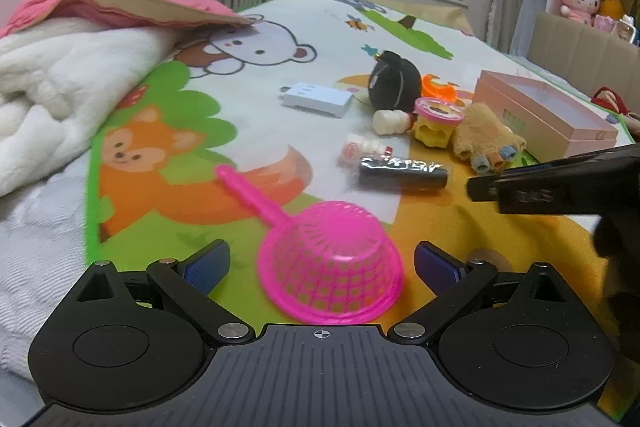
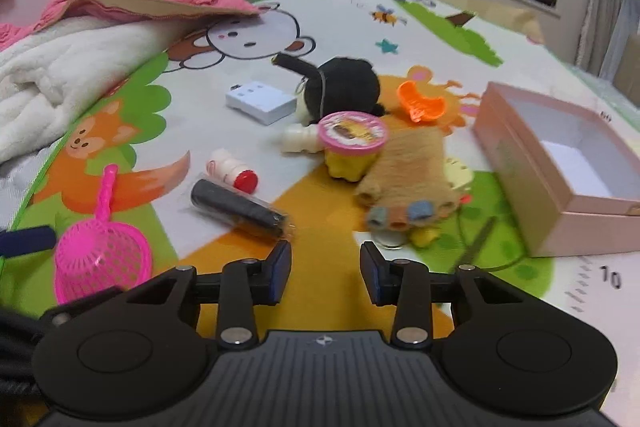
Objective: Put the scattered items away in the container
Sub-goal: 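Grasp the black cylinder in clear plastic with the right tool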
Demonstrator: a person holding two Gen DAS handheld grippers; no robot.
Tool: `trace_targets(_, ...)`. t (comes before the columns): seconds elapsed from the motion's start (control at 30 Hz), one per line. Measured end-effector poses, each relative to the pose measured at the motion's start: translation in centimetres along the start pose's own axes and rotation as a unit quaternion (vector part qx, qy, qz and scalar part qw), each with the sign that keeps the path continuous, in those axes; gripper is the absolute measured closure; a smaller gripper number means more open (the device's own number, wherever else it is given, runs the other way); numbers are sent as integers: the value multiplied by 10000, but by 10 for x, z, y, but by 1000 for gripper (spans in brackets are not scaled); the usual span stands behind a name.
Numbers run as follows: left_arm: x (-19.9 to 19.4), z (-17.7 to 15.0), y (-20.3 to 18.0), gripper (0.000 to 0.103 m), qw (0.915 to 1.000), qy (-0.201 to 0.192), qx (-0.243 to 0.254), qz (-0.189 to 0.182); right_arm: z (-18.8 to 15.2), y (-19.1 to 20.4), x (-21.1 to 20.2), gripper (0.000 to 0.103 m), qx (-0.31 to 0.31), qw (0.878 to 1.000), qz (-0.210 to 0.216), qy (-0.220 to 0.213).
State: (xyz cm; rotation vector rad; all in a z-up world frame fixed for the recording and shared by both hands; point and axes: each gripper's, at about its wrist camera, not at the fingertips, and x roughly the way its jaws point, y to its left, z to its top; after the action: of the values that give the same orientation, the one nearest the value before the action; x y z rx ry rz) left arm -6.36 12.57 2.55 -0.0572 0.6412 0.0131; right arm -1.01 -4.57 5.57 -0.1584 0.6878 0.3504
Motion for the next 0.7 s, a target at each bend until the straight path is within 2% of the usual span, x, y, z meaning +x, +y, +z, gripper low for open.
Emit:
trace_targets(0.07, 5, -1, -6, 2, 9999, 42, 101, 98, -1, 0, -3, 50, -64, 9999, 90, -74)
trace_targets(0.1, 6, -1, -7, 2, 9998, 46, 150, 135, 0, 3, -2, 38, -135, 9998, 107, -107)
trace_targets(0.13, 5, -2, -7, 2, 9997, 46, 168, 143, 0, 5, 0, 32, -221, 9996, 124, -129)
trace_targets(0.23, 1, -5, 0, 2, 9998, 75, 103, 162, 5, 16, 16, 32, -577, 9981, 185, -72)
trace_targets(0.27, -2, -5, 3, 2, 9998, 80, 60, 169, 8, 19, 24, 32, -698, 9975, 7, -95)
trace_targets(0.33, -8, -5, 8, 2, 9999, 63, -42, 143, 14, 20, 39, 32, -863, 9939, -622, -293)
trace_targets(0.4, -13, -5, 13, 2, 9999, 36, -126, 103, 21, 12, 47, 32, -709, 9915, -1024, -388)
trace_targets(0.47, -16, -6, 18, 2, 9998, 16, -175, 76, 26, 0, 41, 26, -265, 9963, -715, -386)
trace_targets(0.53, -17, -7, 21, 2, 9997, 29, -235, 48, 25, -5, 32, 3, 84, 9987, -268, -415)
trace_targets(0.6, -15, -8, 24, 2, 9995, 33, -303, 22, 24, 0, 25, 0, 198, 9988, -35, -458)
trace_targets(0.7, -16, -9, 25, 2, 9993, -9, -361, -7, 28, 16, 30, 0, 269, 9990, -33, -367)
